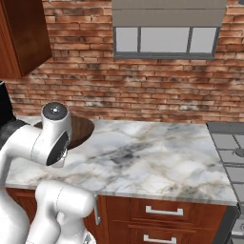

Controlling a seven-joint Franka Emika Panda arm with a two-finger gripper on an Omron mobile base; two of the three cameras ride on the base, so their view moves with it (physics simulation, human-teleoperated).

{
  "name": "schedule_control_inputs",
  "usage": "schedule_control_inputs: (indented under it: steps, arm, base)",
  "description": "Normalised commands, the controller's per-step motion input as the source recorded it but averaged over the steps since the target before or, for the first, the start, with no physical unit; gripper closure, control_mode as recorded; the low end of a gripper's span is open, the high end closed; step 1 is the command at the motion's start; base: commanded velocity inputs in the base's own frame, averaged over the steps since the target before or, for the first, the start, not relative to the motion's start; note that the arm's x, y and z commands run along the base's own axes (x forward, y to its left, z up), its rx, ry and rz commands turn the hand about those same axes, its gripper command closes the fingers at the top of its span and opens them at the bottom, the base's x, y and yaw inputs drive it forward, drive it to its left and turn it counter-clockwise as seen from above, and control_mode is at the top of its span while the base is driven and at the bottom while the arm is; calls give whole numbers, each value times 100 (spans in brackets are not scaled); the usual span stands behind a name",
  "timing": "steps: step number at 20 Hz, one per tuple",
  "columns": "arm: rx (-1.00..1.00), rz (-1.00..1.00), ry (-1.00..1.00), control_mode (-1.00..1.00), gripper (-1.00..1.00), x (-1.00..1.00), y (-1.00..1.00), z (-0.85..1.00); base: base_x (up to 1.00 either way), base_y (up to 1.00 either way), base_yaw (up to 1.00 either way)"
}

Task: Clear the mugs and bowl far away from the sink.

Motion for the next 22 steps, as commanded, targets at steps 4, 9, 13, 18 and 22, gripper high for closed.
schedule_control_inputs:
  steps: [4,9,13,18,22]
  arm:
    - [0,4,2,-100,100,25,-10,-42]
    - [-1,0,0,-100,100,39,0,-48]
    - [-2,0,0,-100,100,36,0,-48]
    - [-1,0,0,-100,100,53,-1,-43]
    - [0,0,0,-100,100,50,-7,-39]
  base:
    - [0,0,0]
    - [0,0,0]
    - [0,0,0]
    - [0,0,0]
    - [0,0,0]
